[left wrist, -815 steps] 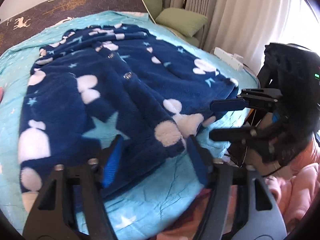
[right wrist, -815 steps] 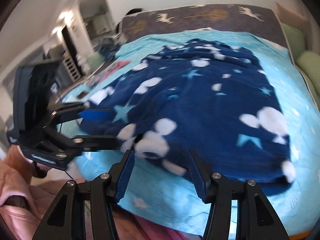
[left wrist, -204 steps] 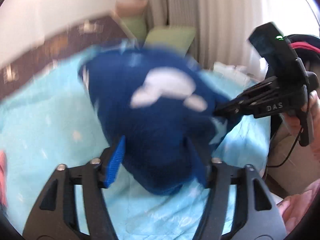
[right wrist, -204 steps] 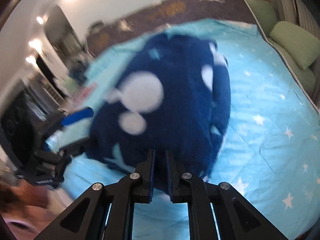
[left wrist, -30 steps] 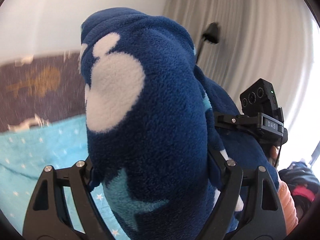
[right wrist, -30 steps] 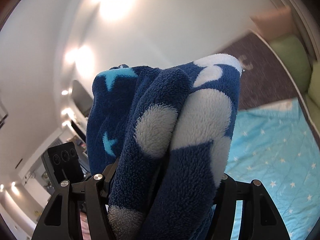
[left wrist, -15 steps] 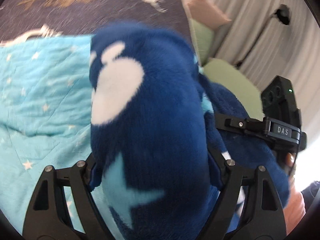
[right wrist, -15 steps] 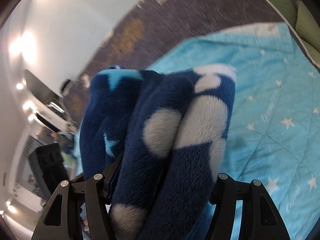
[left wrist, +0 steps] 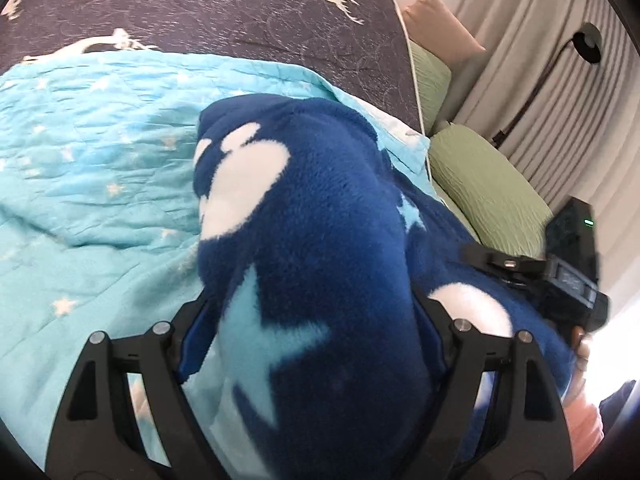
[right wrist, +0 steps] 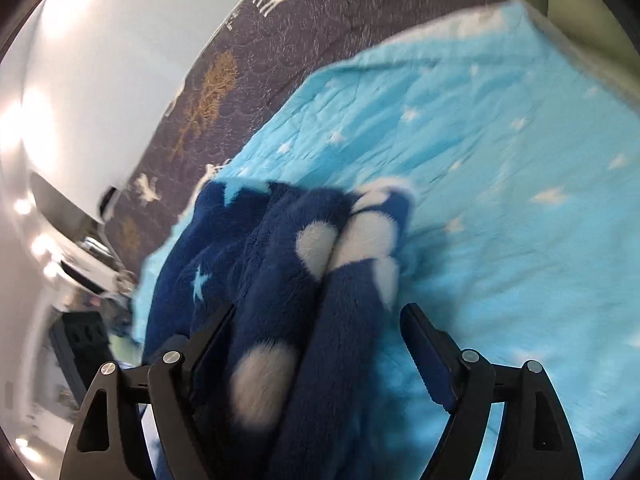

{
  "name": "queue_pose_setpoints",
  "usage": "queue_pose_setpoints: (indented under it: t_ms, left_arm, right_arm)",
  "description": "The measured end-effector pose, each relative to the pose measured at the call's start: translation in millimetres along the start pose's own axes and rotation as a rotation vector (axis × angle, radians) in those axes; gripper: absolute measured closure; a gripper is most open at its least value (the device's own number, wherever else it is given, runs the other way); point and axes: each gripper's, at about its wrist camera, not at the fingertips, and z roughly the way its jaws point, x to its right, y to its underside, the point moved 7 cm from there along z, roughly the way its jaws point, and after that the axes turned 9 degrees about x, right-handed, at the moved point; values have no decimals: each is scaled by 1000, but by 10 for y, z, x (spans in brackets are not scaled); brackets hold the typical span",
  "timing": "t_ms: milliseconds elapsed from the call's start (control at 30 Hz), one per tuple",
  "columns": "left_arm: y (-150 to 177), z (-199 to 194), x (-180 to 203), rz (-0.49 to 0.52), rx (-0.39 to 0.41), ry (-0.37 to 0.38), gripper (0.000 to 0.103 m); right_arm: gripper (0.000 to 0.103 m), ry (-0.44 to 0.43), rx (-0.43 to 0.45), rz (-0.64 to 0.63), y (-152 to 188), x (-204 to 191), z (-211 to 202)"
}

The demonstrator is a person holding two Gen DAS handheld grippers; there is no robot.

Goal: Fold small clothes
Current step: 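Lower the folded bundle onto the quilt and open both tools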

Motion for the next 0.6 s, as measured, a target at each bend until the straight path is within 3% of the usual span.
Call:
queue_pose_setpoints:
  t_ms: [167, 267, 367, 467, 600]
  left_arm:
    - [-212, -736, 206, 194, 133, -94, 20]
    - [-272, -1313, 398, 196, 161, -60, 19]
    - [-166, -1927, 652, 231, 200, -56, 10]
    - [61, -2505, 916, 307, 242, -85, 7]
    - [547, -3236, 1171, 347, 268, -119, 2]
  right_arm:
    - [20, 85, 122, -28, -143, -215, -954]
    - [20, 119, 149, -67, -6, -438, -1490]
    - [20, 205, 146, -215, 438, -746, -2041]
    - [20, 233, 173, -259, 888, -969, -2541]
    - [18, 279, 274, -324, 1460, -1378, -3295]
